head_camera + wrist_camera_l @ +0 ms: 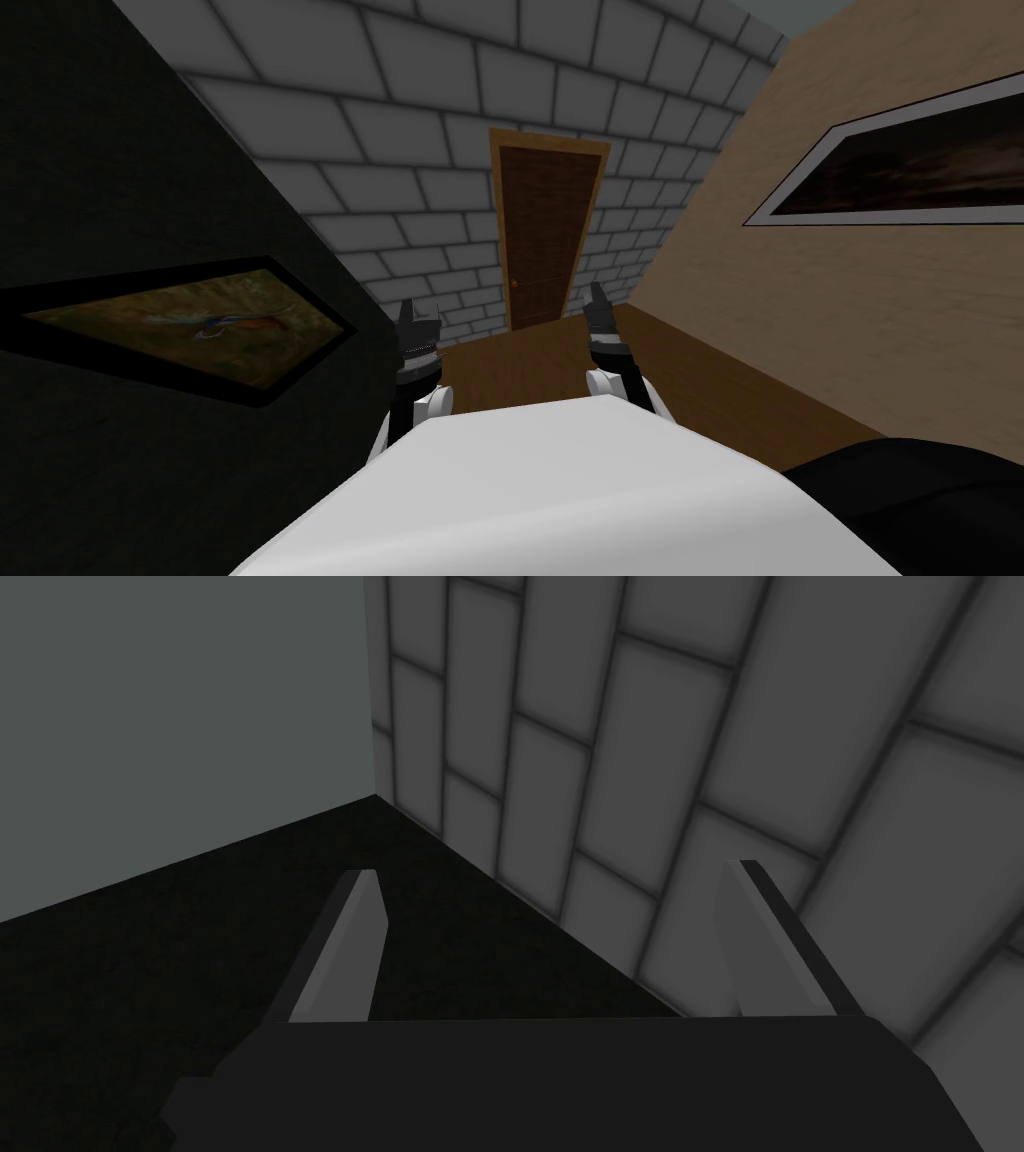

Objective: Pull the door open

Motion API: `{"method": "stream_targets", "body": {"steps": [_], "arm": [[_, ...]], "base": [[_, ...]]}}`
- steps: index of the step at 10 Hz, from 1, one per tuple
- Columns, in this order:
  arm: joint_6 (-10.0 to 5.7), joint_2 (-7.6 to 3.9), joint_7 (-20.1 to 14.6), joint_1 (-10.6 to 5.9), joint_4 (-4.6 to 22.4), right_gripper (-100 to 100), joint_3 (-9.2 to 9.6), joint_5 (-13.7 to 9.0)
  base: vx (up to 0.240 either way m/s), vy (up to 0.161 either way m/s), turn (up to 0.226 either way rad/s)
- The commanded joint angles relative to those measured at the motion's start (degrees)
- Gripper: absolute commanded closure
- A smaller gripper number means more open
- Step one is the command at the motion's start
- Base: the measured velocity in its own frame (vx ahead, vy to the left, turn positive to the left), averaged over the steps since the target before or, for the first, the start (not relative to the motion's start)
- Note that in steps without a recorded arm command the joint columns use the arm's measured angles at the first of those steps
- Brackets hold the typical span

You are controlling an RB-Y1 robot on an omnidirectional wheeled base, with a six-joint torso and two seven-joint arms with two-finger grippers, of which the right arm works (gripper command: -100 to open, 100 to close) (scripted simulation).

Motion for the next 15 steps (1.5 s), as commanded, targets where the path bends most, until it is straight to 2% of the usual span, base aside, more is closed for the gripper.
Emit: {"method": "stream_targets", "body": {"steps": [1, 6, 15], "arm": [[-0.79, -0.60, 1.74, -0.81, 2.44, -100, -0.92, 1.12], [-2.63, -1.90, 5.39, -2.41, 7.99, -100, -3.29, 3.50], [-6.75, -3.72, 13.56, -5.99, 20.43, -100, -8.59, 8.82]], "base": [[0.105, 0.003, 0.079], [0.092, 0.013, 0.048], [0.097, 0.013, 0.060]]}}
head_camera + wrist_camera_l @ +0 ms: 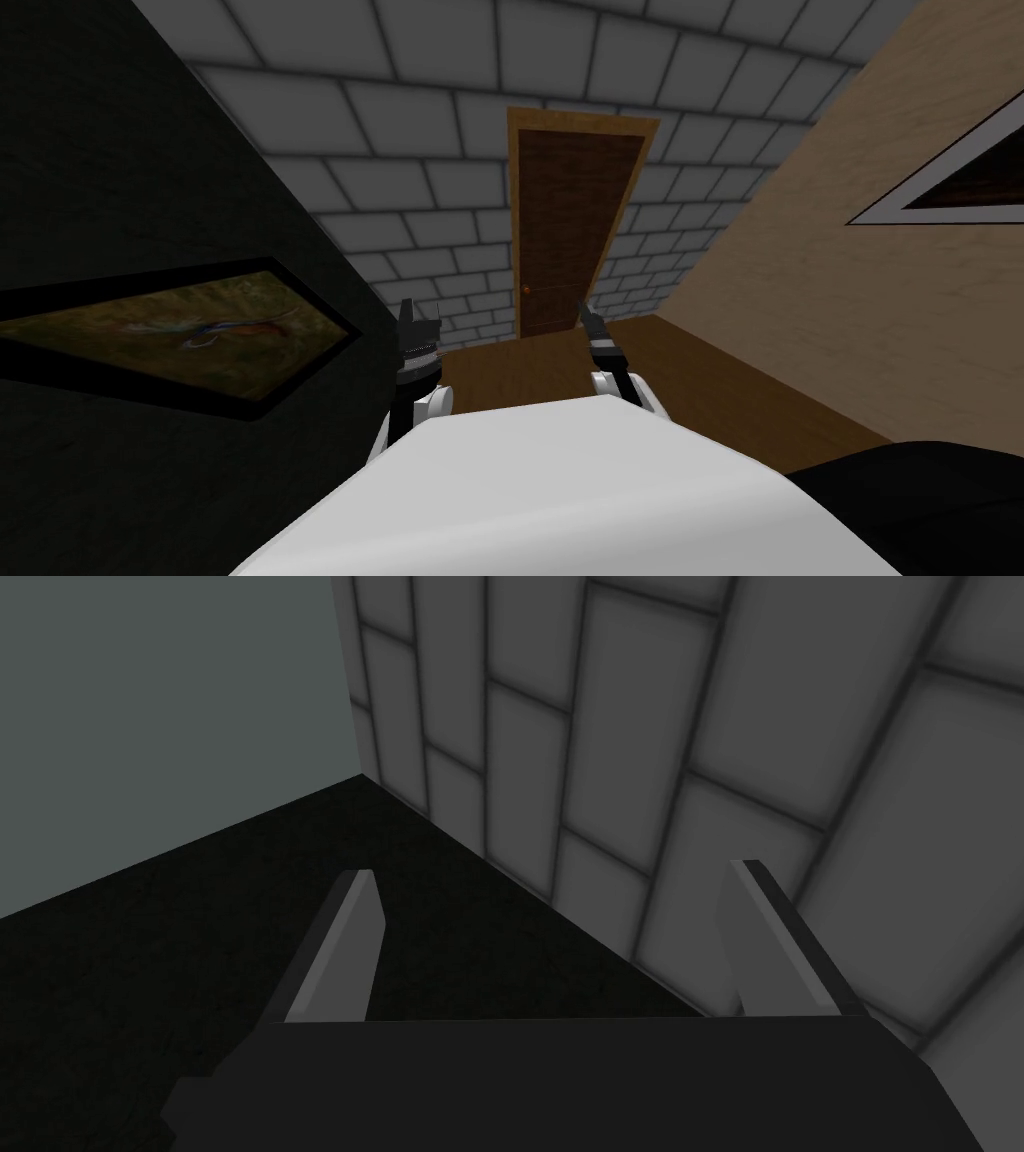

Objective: Pull the door open

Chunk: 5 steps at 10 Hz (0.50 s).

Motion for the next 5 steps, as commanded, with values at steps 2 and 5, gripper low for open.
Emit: {"method": "stream_targets", "body": {"steps": [2, 5], "arm": [[-1.44, -0.26, 2.83, -1.24, 4.17, -100, -1.66, 1.76], [-2.98, -0.58, 5.89, -2.58, 8.82, -100, -3.64, 3.76]], "base": [[0.095, 0.001, 0.062], [0.107, 0.009, 0.065]]}}
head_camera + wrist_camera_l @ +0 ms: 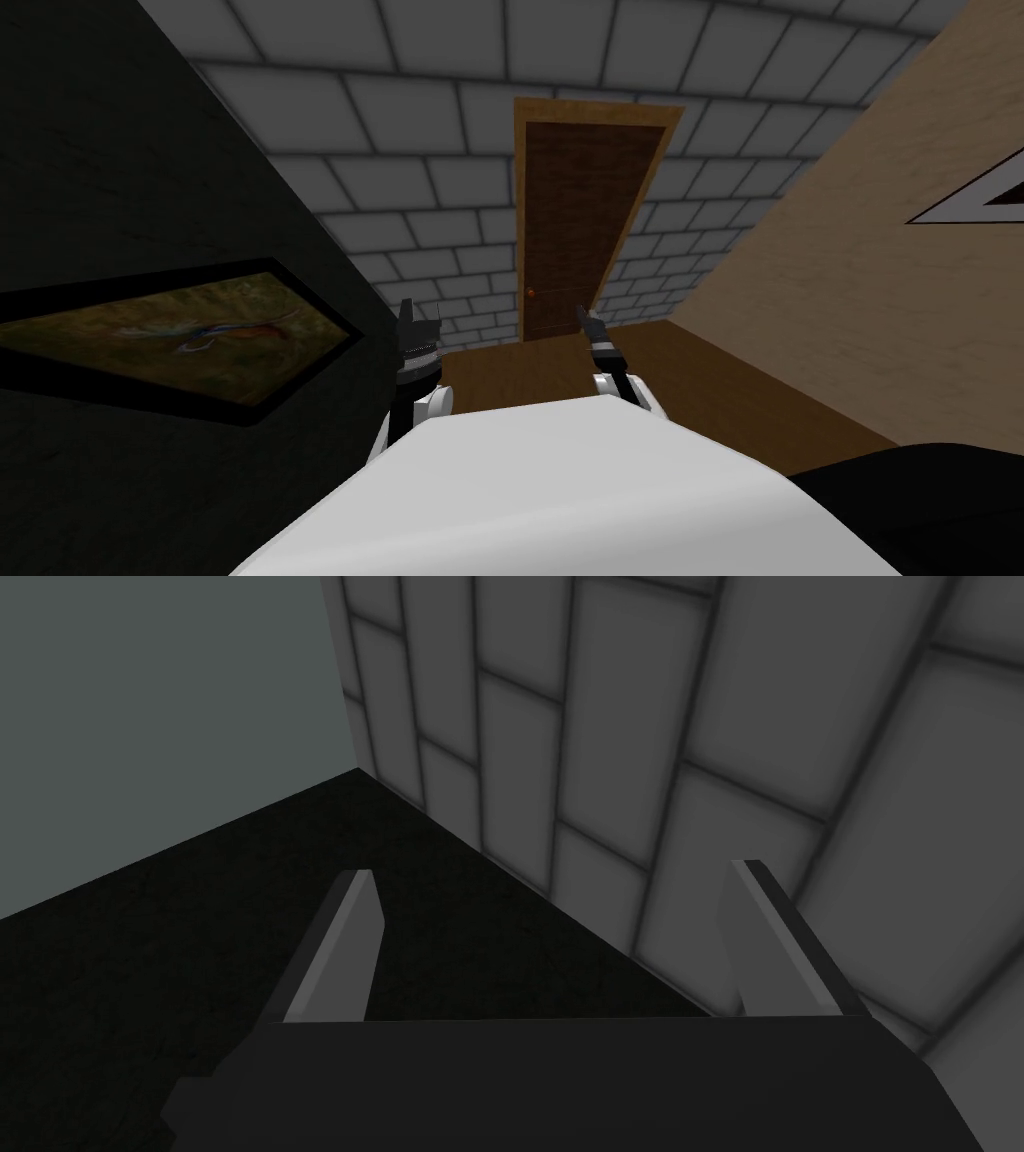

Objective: Pull the door open

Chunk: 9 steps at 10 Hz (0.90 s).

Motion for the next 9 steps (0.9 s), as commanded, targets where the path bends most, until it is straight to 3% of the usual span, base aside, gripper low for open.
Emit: {"method": "stream_targets", "body": {"steps": [1, 9], "arm": [[-0.78, -0.10, 1.83, -0.69, 2.46, -100, -1.08, 1.13], [-5.01, -0.04, 10.22, -4.37, 15.11, -100, -6.52, 6.60]], "base": [[0.101, 0.017, 0.068], [0.103, 0.002, 0.072]]}}
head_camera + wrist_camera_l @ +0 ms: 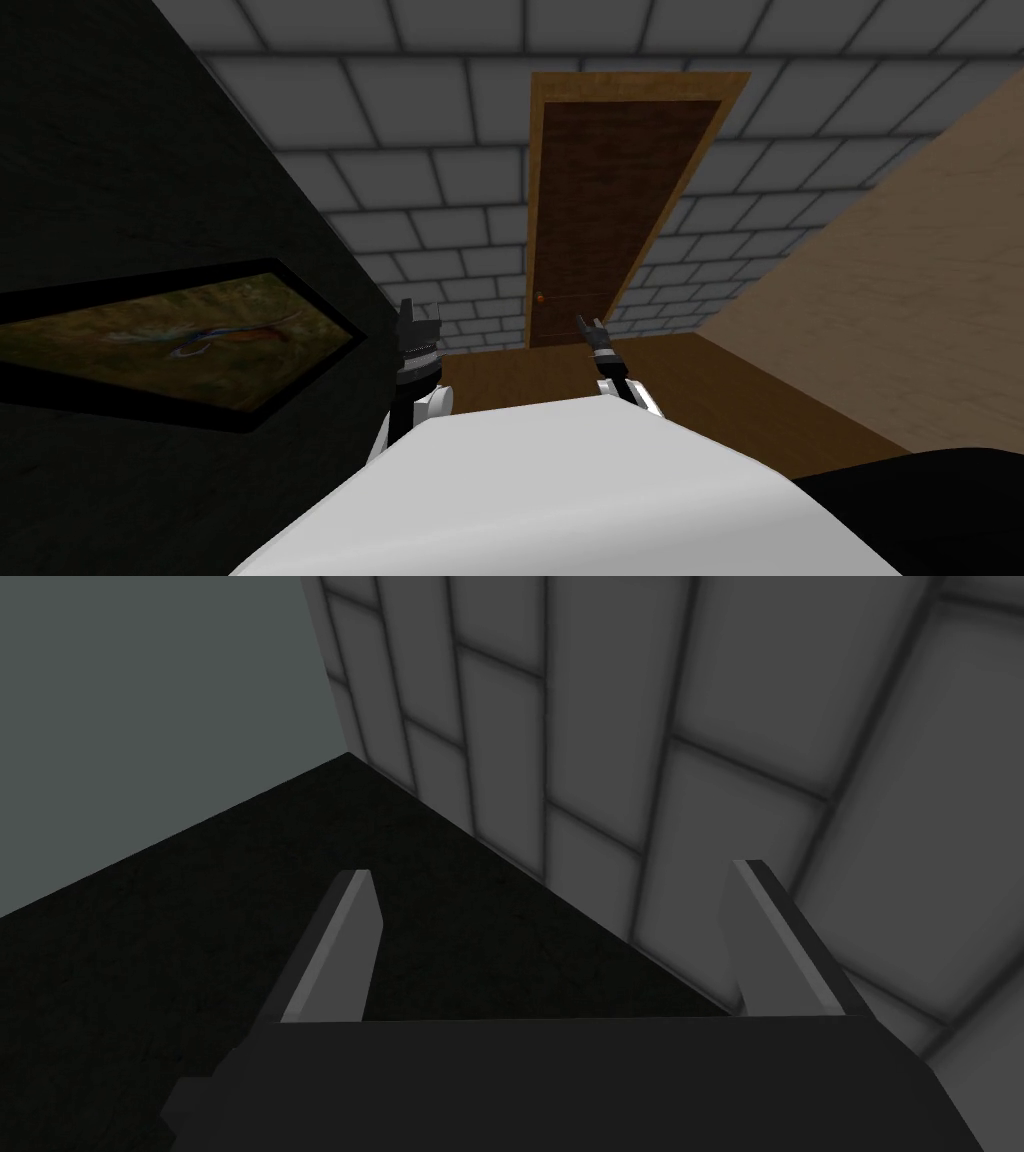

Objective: Pull the door open

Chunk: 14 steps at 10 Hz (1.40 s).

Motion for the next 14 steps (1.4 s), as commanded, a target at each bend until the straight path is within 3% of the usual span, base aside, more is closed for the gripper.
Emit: {"method": "stream_targets", "body": {"steps": [1, 14], "arm": [[-0.93, 0.30, 1.95, -0.73, 2.60, -100, -1.02, 1.18], [-6.69, 2.41, 13.37, -5.74, 20.00, -100, -8.44, 8.63]], "base": [[0.102, 0.007, 0.069], [0.093, -0.003, 0.058]]}}
